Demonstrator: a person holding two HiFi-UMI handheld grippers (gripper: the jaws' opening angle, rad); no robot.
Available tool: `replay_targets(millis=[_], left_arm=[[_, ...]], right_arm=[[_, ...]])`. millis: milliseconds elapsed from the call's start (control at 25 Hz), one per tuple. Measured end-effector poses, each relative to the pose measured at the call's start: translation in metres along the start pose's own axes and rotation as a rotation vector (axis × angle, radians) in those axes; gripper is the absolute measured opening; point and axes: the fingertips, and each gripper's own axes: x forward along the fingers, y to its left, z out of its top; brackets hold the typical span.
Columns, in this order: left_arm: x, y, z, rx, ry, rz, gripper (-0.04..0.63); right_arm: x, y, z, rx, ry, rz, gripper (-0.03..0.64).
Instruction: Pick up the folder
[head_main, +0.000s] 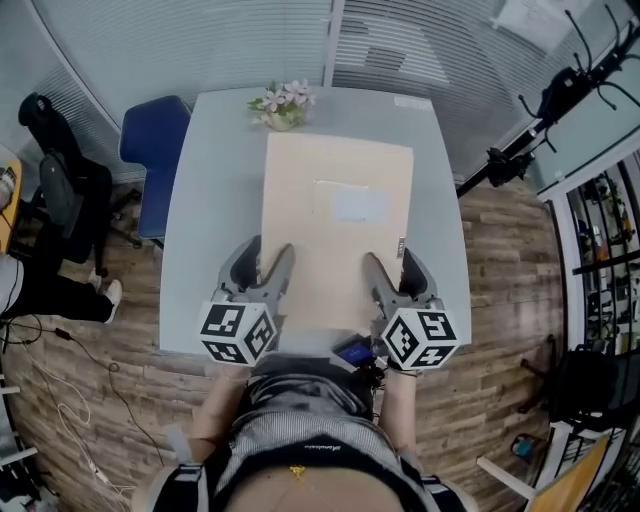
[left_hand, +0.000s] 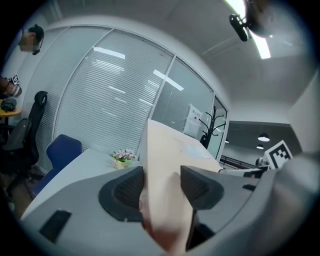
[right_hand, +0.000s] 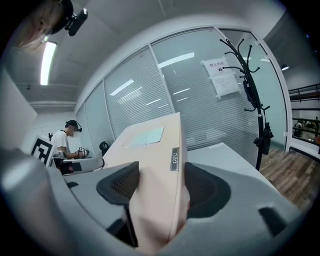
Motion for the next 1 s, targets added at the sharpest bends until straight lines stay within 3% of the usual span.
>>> replay_targets(millis=[1000], left_arm=[[-0.011, -0.020, 0.016, 0.017, -0.060, 0.010, 0.225]], right_arm=[[-0.020, 0.002, 0.024, -0.069, -0.061, 0.008, 0.281]])
